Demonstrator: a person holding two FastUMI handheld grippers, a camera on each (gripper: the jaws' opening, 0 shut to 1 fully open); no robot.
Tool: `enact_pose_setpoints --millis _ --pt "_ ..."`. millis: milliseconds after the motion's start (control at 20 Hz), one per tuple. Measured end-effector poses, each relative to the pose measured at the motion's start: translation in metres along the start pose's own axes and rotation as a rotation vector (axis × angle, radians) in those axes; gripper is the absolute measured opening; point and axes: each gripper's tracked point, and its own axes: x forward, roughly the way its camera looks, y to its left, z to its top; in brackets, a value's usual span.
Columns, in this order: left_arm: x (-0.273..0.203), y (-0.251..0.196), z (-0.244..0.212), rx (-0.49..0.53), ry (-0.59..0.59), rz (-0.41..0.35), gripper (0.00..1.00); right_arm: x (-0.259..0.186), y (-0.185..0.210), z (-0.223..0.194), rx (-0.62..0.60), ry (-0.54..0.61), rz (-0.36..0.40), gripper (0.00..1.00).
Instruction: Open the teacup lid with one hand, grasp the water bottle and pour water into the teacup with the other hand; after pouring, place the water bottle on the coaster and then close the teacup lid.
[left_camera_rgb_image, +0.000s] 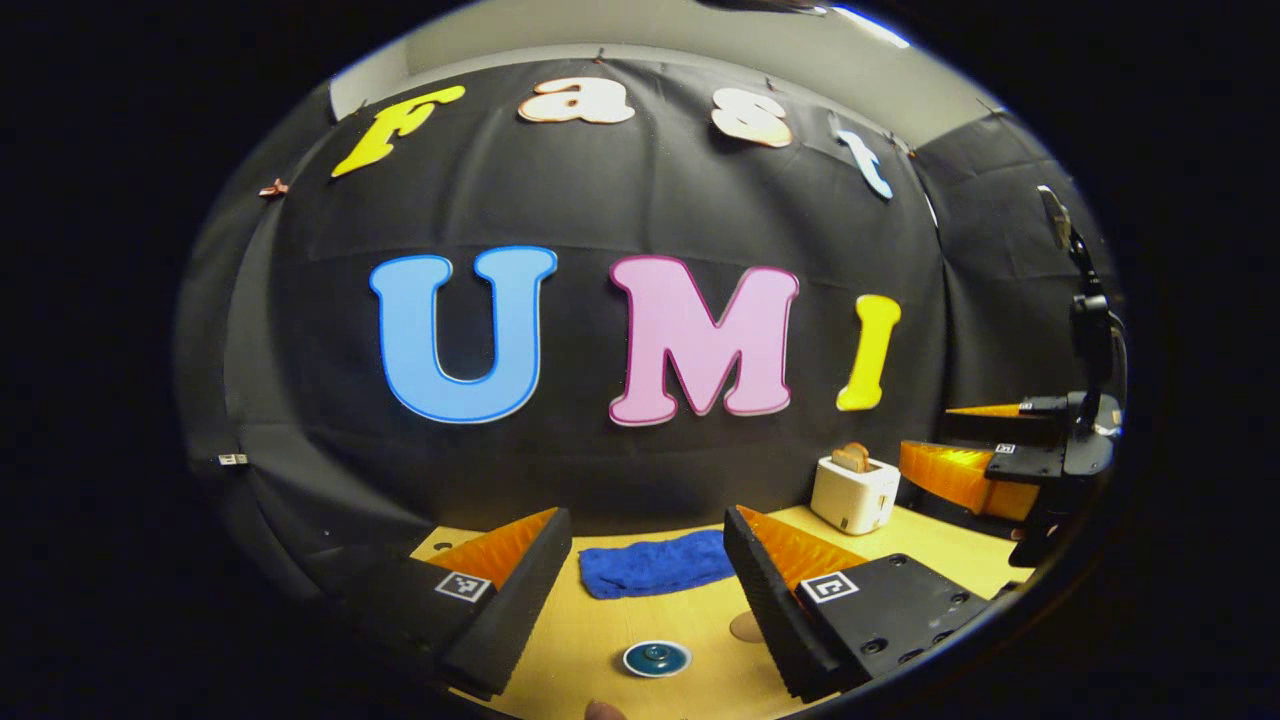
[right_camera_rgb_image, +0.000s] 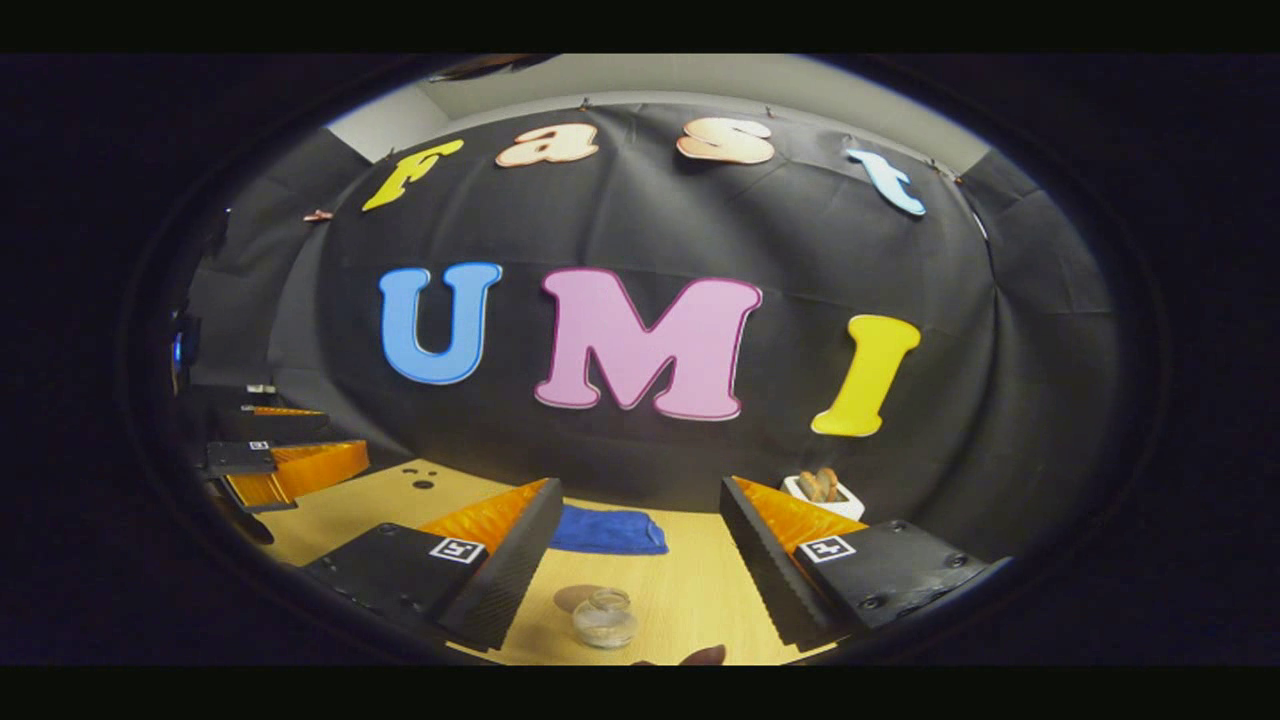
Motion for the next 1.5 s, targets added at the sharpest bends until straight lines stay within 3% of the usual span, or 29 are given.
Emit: enact_pose_setpoints --millis 300,600,700,750,1100,1250,1500 --pt "0.026 -0.018 -0.079 -0.022 0.063 -0.025 0.96 0.003 0.011 -0.070 -0.018 0.062 0.030 0.98" --pt "0.054 -0.016 -0.158 -0.047 0.098 0.004 0.94 0.002 0.024 -0.125 0.017 0.074 0.047 0.98" --pt "0.057 -0.015 -0.183 -0.060 0.116 0.009 0.99 0.002 0.026 -0.142 0.015 0.085 0.046 0.98" --pt "0.060 -0.015 -0.193 -0.063 0.122 0.012 0.94 0.002 0.027 -0.151 0.007 0.091 0.047 0.98" --pt "0.076 -0.016 -0.245 -0.036 0.181 -0.007 0.84 0.007 0.035 -0.188 0.008 0.135 0.050 0.98" --pt "0.080 -0.018 -0.254 -0.019 0.201 -0.020 0.72 0.006 0.036 -0.199 0.016 0.151 0.050 0.98" --pt "0.084 -0.020 -0.264 -0.011 0.221 -0.013 0.63 0.004 0.030 -0.206 0.018 0.169 0.051 0.98"
